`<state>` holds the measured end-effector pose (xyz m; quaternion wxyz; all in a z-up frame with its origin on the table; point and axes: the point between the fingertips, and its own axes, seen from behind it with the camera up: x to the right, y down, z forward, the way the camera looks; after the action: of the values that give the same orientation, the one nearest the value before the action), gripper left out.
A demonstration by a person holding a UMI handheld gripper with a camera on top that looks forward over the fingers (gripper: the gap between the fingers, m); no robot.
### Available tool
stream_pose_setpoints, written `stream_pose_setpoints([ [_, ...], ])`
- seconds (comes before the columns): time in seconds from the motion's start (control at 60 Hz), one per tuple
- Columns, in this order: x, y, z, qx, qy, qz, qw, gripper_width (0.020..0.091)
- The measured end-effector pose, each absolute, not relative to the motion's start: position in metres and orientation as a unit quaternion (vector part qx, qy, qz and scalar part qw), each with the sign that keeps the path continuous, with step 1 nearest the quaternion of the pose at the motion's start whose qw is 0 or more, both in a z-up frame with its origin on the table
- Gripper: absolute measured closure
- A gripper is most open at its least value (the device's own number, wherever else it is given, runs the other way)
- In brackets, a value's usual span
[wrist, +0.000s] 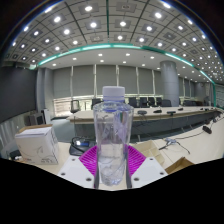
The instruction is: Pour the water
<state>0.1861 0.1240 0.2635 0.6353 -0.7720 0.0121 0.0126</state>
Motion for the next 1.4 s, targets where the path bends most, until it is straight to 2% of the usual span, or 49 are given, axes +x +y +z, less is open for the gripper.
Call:
stream_pose_setpoints([
  [0.1, 0.202, 0.120, 0.222, -0.788, 0.003, -0.014, 0.616, 0.0741],
  [0.117, 0.205, 0.124, 0.203, -0.789, 0.001, -0.019, 0.614, 0.0741],
  [0.3, 0.221, 0.117, 0.129, -0.813, 0.011, -0.026, 0.581, 0.0740],
  [0.467, 0.229, 0.105, 0.085, -0.825, 0.017, -0.020, 0.565, 0.0729],
  [0.5, 0.228, 0.106, 0.087, -0.819, 0.015, -0.020, 0.574, 0.0734],
  [0.567, 0.227, 0.104, 0.088, -0.813, 0.015, -0.022, 0.581, 0.0694],
  [0.667, 0.227, 0.102, 0.087, -0.816, 0.010, -0.025, 0.578, 0.0583],
  [0.717, 0.227, 0.099, 0.079, -0.830, 0.014, -0.025, 0.557, 0.0461],
  [0.767, 0.227, 0.096, 0.078, -0.837, 0.016, -0.026, 0.547, 0.0240],
  [0.817, 0.228, 0.090, 0.082, -0.840, 0.020, -0.030, 0.541, 0.0267],
  [0.883, 0.225, 0.080, 0.092, -0.842, 0.023, -0.031, 0.537, 0.0234],
  [1.05, 0.210, 0.048, 0.116, -0.856, 0.027, -0.045, 0.515, 0.0244],
  [1.4, 0.123, -0.110, 0.183, -0.885, 0.039, -0.059, 0.459, 0.0247],
])
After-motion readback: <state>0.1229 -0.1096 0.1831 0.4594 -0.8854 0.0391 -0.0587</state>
